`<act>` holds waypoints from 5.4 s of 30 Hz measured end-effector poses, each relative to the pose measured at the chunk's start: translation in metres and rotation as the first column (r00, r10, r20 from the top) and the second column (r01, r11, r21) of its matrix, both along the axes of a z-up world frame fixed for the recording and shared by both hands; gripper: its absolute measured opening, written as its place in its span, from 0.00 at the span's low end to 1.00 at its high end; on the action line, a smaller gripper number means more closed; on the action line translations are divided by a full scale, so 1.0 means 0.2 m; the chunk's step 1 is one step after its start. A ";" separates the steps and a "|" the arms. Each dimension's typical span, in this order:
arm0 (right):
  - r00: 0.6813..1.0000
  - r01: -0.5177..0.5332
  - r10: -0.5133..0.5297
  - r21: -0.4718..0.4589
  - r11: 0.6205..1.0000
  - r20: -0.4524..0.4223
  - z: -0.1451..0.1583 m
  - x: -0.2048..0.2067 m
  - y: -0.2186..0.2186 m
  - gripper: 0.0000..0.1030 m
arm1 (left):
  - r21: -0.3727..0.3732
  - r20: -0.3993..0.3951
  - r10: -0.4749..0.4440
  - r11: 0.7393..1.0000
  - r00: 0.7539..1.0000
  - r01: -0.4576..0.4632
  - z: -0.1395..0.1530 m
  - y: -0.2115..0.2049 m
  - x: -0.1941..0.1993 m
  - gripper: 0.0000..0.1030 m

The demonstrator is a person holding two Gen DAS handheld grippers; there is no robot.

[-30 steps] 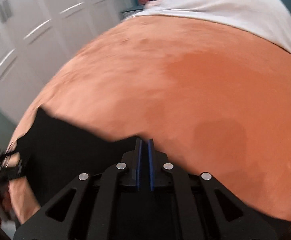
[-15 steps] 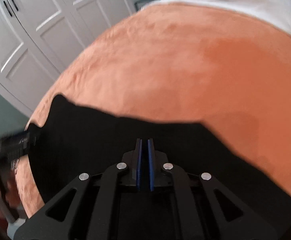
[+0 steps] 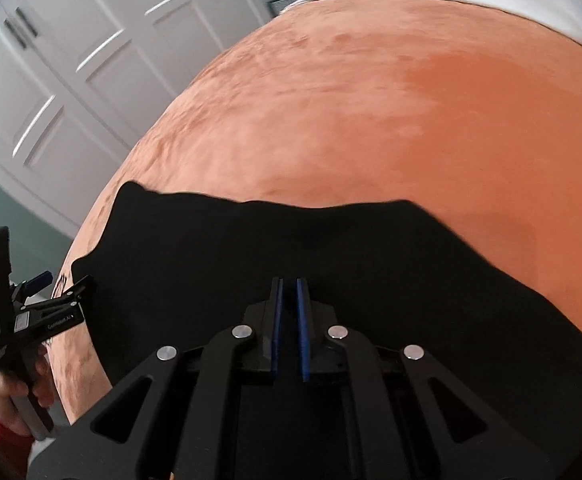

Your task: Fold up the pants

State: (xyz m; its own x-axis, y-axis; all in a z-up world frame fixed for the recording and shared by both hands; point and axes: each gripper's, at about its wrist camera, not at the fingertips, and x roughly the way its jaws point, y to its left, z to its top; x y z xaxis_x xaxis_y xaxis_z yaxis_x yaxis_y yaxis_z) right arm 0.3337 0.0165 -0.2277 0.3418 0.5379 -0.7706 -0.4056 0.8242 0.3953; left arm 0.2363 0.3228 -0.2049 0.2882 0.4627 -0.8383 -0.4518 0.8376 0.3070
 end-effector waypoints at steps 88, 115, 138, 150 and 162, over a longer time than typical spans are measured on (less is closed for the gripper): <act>0.553 0.831 -0.830 -0.120 0.543 0.072 -0.20 -1.22 -2.82 0.24 | -0.144 -0.062 -0.342 0.933 0.938 0.331 -0.02 -1.49 -0.32 0.95; 0.336 0.930 -0.897 0.250 0.268 -0.287 -0.32 -1.31 -2.76 0.78 | -0.437 0.057 0.170 0.890 0.984 -0.129 -0.20 -0.27 0.07 0.94; 0.361 0.929 -0.896 0.017 0.369 -0.258 -0.19 -1.55 -3.02 0.11 | -0.413 -0.039 -0.079 0.909 0.996 0.056 -0.04 -0.53 -0.26 0.17; 0.521 0.850 -0.852 0.065 0.523 0.050 0.21 -1.43 -2.58 0.13 | 0.038 0.131 -0.166 0.986 0.977 0.163 0.29 -0.88 -0.49 0.84; 0.976 0.206 -0.212 -0.120 0.971 -0.039 -0.05 -1.04 -0.95 0.35 | -0.086 0.077 -0.303 0.947 0.950 0.309 0.10 -1.15 -0.46 0.84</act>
